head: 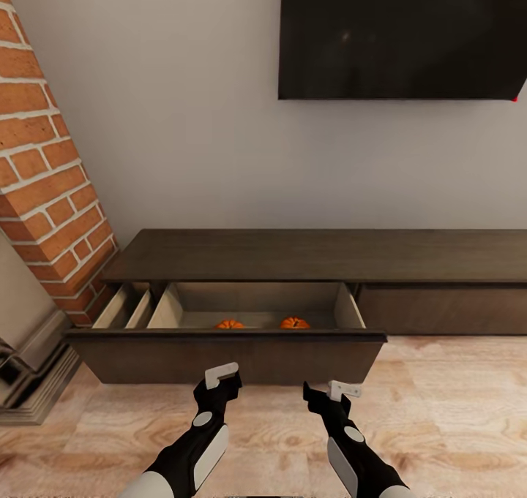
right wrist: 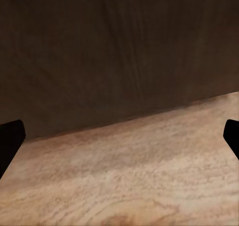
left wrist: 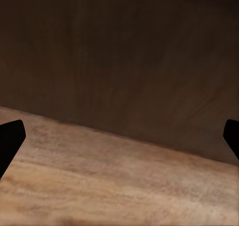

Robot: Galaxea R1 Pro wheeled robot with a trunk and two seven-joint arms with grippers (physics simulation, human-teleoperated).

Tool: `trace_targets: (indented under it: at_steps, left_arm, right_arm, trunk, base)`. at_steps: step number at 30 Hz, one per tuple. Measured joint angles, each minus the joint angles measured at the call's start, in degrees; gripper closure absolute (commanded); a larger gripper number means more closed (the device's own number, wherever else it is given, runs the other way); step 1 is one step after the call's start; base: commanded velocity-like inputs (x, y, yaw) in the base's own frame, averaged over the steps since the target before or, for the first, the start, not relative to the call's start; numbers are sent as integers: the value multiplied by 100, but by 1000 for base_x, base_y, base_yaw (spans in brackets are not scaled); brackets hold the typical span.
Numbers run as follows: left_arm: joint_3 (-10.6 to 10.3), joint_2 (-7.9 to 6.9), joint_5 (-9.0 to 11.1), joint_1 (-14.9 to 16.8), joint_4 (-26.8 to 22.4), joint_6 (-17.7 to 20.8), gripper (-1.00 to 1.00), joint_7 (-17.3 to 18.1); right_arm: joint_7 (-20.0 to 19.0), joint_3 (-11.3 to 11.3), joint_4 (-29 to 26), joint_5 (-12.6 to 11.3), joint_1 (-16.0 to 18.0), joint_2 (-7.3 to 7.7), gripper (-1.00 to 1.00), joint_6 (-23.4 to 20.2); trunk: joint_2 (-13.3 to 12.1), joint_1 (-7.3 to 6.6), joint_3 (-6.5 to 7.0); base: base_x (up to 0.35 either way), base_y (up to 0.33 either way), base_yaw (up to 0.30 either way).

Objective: Place each of the two pumpkins and all three candles from the living room inside a cabinet in the living room (use any cabinet), then make sure every cabinet is closed, and position the cauldron so it is next to a table in the living room.

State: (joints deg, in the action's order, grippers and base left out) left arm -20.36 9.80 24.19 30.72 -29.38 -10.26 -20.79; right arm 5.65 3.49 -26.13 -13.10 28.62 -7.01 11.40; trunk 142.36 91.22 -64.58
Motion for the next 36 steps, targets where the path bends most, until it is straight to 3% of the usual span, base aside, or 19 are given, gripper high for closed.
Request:
trace_targets:
  at_steps: [5,10,14,19,24,36]
  left_arm:
    - [0,0,-6,-1,0,-2,-100,0]
    - [0,-10,-89,1,0,-4,-100,13]
    - [0,-13,-126,1,0,-4,-100,20]
    - [-5,-12,-140,0,0,-22,-100,17]
    - [-9,-11,-189,-1,0,-21,-100,13]
    - [-3,-10,-246,-1,-1,-9,-100,9]
  right_arm:
    - [-3,0,0,0,0,-3,-100,27]
    - [-21,9,8,-5,0,3,-100,394]
    - [-33,14,9,-5,0,3,-100,445]
    - [-52,22,9,-4,0,-3,-100,454]
    - [-56,180,9,1,0,1,-100,454]
    - [-51,223,43,-3,0,-7,-100,454]
  trunk:
    - [90,55,-102]
    - [96,68,-213]
    - [102,78,-301]
    - [102,77,-302]
    - [102,77,-302]
    - [102,75,-302]
  base:
    - [0,0,0]
    - [0,0,0]
    - [0,0,0]
    - [0,0,0]
    - [27,3,0]
    - [249,69,0]
